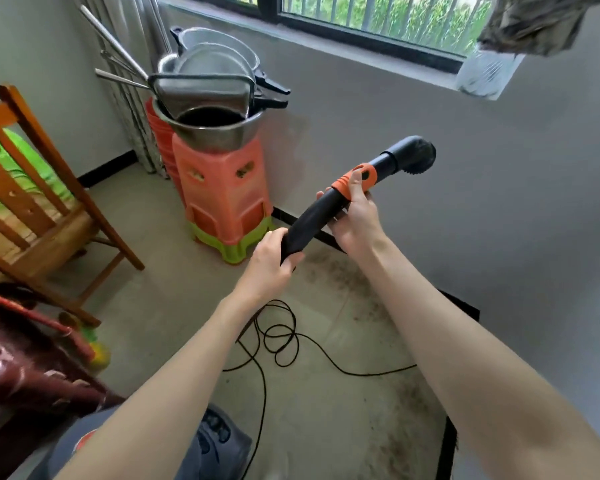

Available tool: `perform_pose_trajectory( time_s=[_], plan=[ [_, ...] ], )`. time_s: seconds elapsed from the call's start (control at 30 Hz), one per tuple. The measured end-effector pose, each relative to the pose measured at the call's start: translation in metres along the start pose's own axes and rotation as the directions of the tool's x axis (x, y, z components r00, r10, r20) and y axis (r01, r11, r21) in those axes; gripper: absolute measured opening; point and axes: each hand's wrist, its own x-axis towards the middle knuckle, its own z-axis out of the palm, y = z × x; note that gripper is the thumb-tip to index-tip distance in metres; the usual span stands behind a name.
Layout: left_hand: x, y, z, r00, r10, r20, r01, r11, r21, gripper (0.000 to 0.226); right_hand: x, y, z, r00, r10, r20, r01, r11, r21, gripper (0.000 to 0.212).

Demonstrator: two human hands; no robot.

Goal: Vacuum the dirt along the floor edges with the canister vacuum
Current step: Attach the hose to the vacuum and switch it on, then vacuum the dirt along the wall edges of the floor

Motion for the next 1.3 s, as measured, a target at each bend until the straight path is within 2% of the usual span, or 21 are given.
perform_pose_trajectory(
  time_s=[0.3, 0.5, 0.6, 0.7, 0.9, 1.03, 1.13, 1.3],
  plan=[
    [0.101, -0.039, 0.028, 0.998, -0.054, 0.04, 0.054, 0.998, -0.01, 0.033, 0.102, 0.012, -0.004, 0.997, 0.066, 0.043, -0.06, 0.988, -0.139, 0.016],
    [0.18, -0.093, 0.048, 0.965, -0.151, 0.213, 0.14, 0.988, 0.062, 0.037, 0.189, 0.047, -0.007, 0.992, 0.13, 0.009, -0.126, 0.975, -0.183, 0.019],
    [0.201, -0.112, 0.068, 0.935, -0.234, 0.267, 0.231, 0.972, 0.044, 0.033, 0.221, 0.064, -0.015, 0.986, 0.161, -0.045, -0.167, 0.969, -0.182, 0.018],
    [0.219, -0.126, 0.094, 0.927, -0.272, 0.259, 0.269, 0.962, 0.05, 0.027, 0.253, 0.076, -0.032, 0.974, 0.185, -0.129, -0.202, 0.971, -0.131, 0.018],
    [0.267, -0.153, 0.145, 0.929, -0.295, 0.222, 0.26, 0.95, 0.174, 0.028, 0.33, 0.098, -0.072, 0.933, 0.272, -0.236, -0.298, 0.951, -0.086, 0.025],
    [0.31, -0.197, 0.19, 0.872, -0.36, 0.333, 0.315, 0.932, 0.182, 0.034, 0.394, 0.128, -0.105, 0.903, 0.357, -0.238, -0.375, 0.926, -0.034, 0.038],
    [0.332, -0.244, 0.23, 0.83, -0.394, 0.395, 0.349, 0.919, 0.184, 0.038, 0.44, 0.161, -0.135, 0.872, 0.427, -0.24, -0.443, 0.896, -0.017, 0.037],
    [0.354, -0.339, 0.296, 0.837, -0.393, 0.38, 0.364, 0.919, 0.148, 0.033, 0.506, 0.238, -0.181, 0.855, 0.48, -0.196, -0.489, 0.872, 0.003, 0.038]
  ],
)
